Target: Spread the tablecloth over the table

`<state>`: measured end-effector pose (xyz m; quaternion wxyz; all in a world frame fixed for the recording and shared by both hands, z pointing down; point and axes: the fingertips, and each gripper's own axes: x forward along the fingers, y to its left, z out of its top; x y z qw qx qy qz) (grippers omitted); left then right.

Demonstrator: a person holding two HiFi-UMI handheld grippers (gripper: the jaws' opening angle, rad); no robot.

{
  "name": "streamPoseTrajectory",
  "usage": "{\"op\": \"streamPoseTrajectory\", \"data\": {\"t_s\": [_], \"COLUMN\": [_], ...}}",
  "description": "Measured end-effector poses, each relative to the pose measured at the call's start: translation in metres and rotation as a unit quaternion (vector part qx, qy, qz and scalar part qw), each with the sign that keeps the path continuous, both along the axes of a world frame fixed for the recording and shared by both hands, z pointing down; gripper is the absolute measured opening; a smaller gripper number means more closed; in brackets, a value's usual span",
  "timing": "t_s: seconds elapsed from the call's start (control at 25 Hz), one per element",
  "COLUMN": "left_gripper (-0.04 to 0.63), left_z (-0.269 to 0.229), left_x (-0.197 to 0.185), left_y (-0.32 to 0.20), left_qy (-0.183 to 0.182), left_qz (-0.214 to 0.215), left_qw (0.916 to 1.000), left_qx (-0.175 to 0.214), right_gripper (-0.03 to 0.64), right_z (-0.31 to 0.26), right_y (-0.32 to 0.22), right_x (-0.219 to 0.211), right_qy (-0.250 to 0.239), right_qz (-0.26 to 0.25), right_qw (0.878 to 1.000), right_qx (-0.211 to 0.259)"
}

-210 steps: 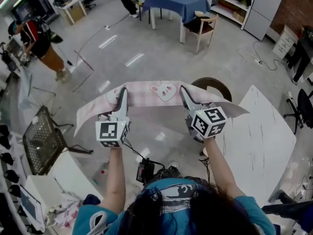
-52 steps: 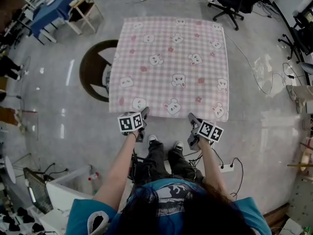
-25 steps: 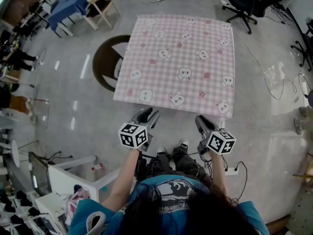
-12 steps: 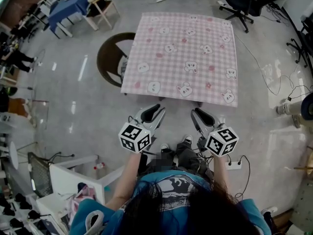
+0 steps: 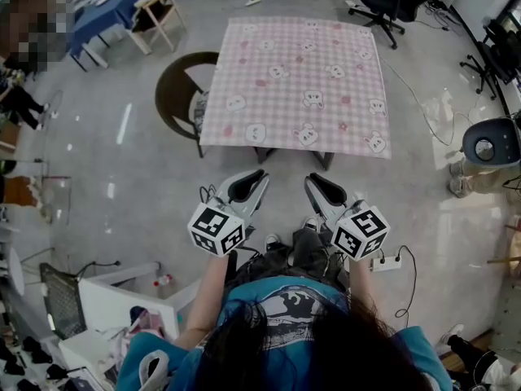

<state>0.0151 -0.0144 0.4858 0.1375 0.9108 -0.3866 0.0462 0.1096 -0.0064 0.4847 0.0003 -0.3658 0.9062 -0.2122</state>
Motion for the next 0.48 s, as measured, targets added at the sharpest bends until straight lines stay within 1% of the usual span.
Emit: {"op": "streamPoseTrajectory", "data": {"t_s": [0.12, 0.28, 0.36, 0.48], "left_gripper": [0.037, 0.019, 0.015, 0.015], "left_z": [-0.007, -0.009, -0.011, -0.013], "left_x": [0.0, 0.004, 0.006, 0.01], "left_y": [0.004, 0.011, 0.015, 0.021], "left_qy": [0.002, 0.0, -0.001, -0.013], "left_qz": [0.008, 0.023, 0.031, 0.044], "left_qw": [0.9999, 0.9995, 0.9992, 0.9985], "left_qx": [0.013, 0.022, 0.026, 0.03], "right_gripper": [0.028, 0.006, -0.002, -0.006], "right_z": [-0.006, -0.009, -0.01, -0.01], "right_y": [0.006, 0.015, 0.02, 0.026], "right_x": [-0.004, -0.005, -0.005, -0.006], "right_qy": [-0.001, 0.002, -0.002, 0.0], "right_qz": [0.006, 0.015, 0.018, 0.022], "right_qw": [1.0, 1.0, 1.0, 1.0], "right_qx": [0.009, 0.013, 0.011, 0.012]}}
